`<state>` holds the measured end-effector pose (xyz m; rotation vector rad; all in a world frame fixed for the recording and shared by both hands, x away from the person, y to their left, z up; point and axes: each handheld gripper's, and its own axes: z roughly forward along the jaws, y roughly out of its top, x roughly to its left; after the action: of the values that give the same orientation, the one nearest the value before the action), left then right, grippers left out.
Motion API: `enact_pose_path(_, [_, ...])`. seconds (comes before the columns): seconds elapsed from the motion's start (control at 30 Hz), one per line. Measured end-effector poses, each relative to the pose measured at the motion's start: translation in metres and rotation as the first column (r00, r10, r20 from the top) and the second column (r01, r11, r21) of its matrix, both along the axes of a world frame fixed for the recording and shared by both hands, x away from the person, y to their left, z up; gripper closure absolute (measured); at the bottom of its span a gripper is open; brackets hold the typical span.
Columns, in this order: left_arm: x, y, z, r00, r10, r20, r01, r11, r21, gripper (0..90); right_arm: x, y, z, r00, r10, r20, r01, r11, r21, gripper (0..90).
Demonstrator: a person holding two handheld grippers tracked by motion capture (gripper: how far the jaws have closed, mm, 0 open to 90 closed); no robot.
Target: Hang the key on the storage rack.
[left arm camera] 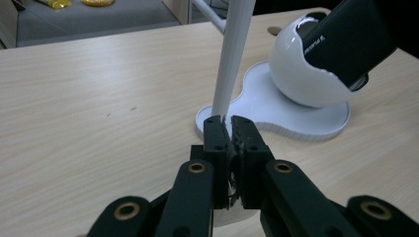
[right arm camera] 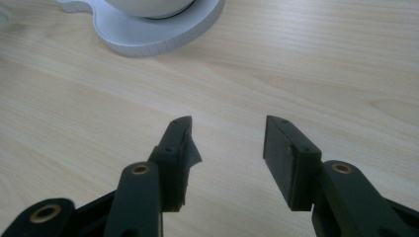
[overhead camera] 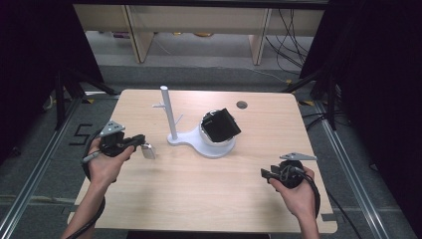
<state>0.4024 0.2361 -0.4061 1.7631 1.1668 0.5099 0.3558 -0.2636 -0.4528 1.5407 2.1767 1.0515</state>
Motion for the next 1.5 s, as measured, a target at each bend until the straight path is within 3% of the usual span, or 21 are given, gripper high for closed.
enact_pose_path(0.23, [0.006, 0.000, 0.015, 0.9978, 0.005, 0.067, -0.003, 0.9995, -0.032, 85.6, 0.000, -0.001, 0.000, 0.9999, -0.014, 0.005, 0.014, 1.000, -0.010, 55.0])
enact_pose_path(0.47, [0.015, 0.001, 0.030, 0.9941, 0.018, 0.107, -0.012, 0.9983, -0.058, 85.6, 0.000, 0.000, -0.001, 0.9999, -0.009, 0.007, 0.009, 1.000, -0.014, 55.1])
enact_pose_path(0.53, [0.019, 0.001, 0.034, 0.9925, 0.019, 0.121, -0.011, 0.9980, -0.063, 85.6, 0.000, 0.000, 0.000, 1.0000, -0.003, 0.001, 0.003, 1.000, 0.005, 55.1])
enact_pose_path(0.87, [0.035, -0.001, 0.060, 0.9811, 0.045, 0.188, -0.025, 0.9939, -0.107, 85.7, -0.001, 0.000, -0.001, 1.0000, -0.005, -0.005, 0.005, 1.000, -0.005, 55.0])
enact_pose_path(1.33, [0.041, -0.005, 0.082, 0.9670, 0.043, 0.251, -0.008, 0.9901, -0.140, 85.7, 0.000, -0.001, -0.002, 1.0000, -0.001, 0.002, 0.001, 1.000, 0.005, 55.0])
enact_pose_path(1.4, [0.041, -0.005, 0.085, 0.9653, 0.043, 0.258, -0.006, 0.9901, -0.141, 85.7, 0.000, -0.001, -0.002, 1.0000, -0.007, -0.001, 0.007, 1.000, -0.026, 55.1])
enact_pose_path(1.47, [0.042, -0.006, 0.087, 0.9640, 0.042, 0.262, -0.004, 0.9896, -0.144, 85.6, 0.000, -0.001, -0.002, 1.0000, -0.009, -0.004, 0.009, 0.999, -0.031, 55.0])
enact_pose_path(1.5, [0.042, -0.006, 0.088, 0.9636, 0.040, 0.264, -0.002, 0.9898, -0.143, 85.6, -0.001, 0.000, -0.001, 0.9995, -0.020, -0.026, 0.019, 1.000, -0.018, 55.0])
